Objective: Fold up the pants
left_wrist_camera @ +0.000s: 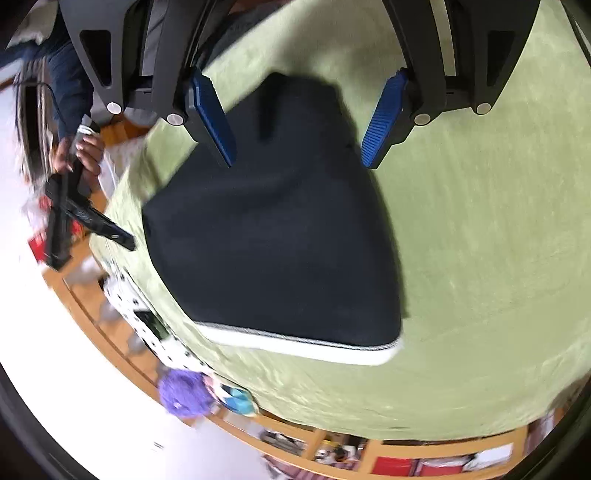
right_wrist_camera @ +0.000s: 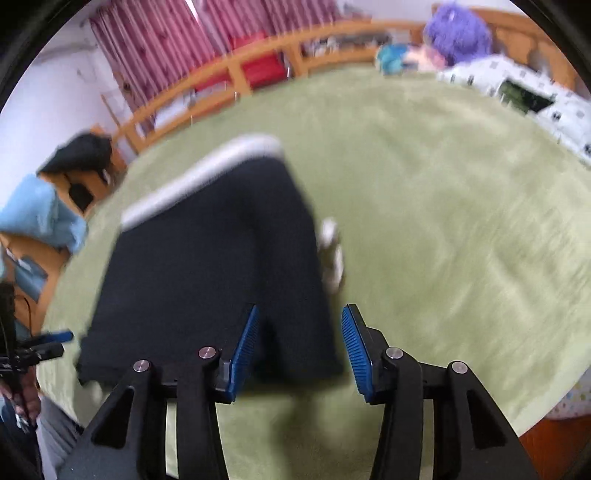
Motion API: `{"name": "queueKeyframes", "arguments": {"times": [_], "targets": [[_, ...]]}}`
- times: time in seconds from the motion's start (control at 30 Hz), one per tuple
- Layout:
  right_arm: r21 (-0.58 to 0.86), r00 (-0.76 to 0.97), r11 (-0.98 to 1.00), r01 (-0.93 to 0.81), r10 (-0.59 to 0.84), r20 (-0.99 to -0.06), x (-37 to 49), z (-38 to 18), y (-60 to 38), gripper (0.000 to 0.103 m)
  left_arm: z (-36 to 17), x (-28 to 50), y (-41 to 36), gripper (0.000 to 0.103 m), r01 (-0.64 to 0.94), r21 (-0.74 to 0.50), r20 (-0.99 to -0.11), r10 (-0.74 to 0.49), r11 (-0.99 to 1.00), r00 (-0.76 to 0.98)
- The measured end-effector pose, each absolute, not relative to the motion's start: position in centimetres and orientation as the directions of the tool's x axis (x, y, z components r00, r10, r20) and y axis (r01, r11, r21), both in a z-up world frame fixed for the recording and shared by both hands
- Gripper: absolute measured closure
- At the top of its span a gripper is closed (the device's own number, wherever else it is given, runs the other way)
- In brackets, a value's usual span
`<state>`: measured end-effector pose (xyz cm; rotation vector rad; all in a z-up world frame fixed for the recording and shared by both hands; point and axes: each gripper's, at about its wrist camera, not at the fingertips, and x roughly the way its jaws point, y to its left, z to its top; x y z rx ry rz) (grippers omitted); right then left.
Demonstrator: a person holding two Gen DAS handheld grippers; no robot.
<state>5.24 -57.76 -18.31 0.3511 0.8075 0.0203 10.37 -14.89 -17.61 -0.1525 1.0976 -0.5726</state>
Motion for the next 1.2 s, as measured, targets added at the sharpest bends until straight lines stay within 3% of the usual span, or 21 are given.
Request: {"name": "queueKeyframes", "arguments": {"times": [0.17,0.3,0.4,0.63,0.7,0.77,0.8,0.9,1.07,1.2], "targets": [[0.300,0.674,0.952,0.059,0.183,-0.716,11.0,-18.3,-57.8,0.040,-20.0,14.7,-15.9,0.036,0.279,-0.379,-0.818,-0.461,0.882,0.345],[0.295,0.575,0.953,0.062,0.208,-0.791,15.5,-22.0,-57.7,0.038,-22.5,17.3,-16.7,0.036,0.241,-0.349,-0.850,-0.414,0.906,0.325],[0.349,0.576,0.935,0.064,0.251,-0.778,16.6,-23.8,-58.9,0.023,-24.0,18.8,-16.6,0.036,0.215,-0.395,-0.839,-0.446,0.893,0.311],[0.512,0.556,0.854,0.091,0.383,-0.737,18.0,-26.3,-60.7,0.021,-25.4,21.8,-18.3,0.036,0.207,-0.498,-0.790,-0.539,0.842,0.291],[0.547,0.547,0.831,0.097,0.415,-0.727,18.0,-26.5,-60.8,0.021,-25.4,22.1,-18.2,0.048,0.205,-0.524,-0.774,-0.562,0.827,0.291],[0.601,0.531,0.793,0.099,0.469,-0.706,17.9,-26.9,-60.7,0.029,-25.1,22.1,-17.4,0.065,0.209,-0.551,-0.751,-0.589,0.808,0.297],[0.651,0.521,0.755,0.085,0.523,-0.674,18.0,-27.1,-60.5,0.046,-24.8,22.2,-17.1,0.073,0.208,-0.560,-0.742,-0.597,0.802,0.304],[0.610,0.539,0.788,0.085,0.478,-0.693,17.5,-26.1,-59.5,0.057,-23.4,22.0,-16.1,0.090,0.221,-0.573,-0.718,-0.613,0.789,0.330],[0.590,0.619,0.801,0.105,0.411,-0.669,16.1,-22.5,-57.4,0.080,-20.9,21.7,-14.6,0.091,0.276,-0.574,-0.695,-0.637,0.771,0.334],[0.569,0.623,0.817,0.092,0.398,-0.673,15.6,-20.3,-53.4,0.083,-18.0,21.6,-10.6,0.092,0.284,-0.553,-0.683,-0.621,0.784,0.385]]}}
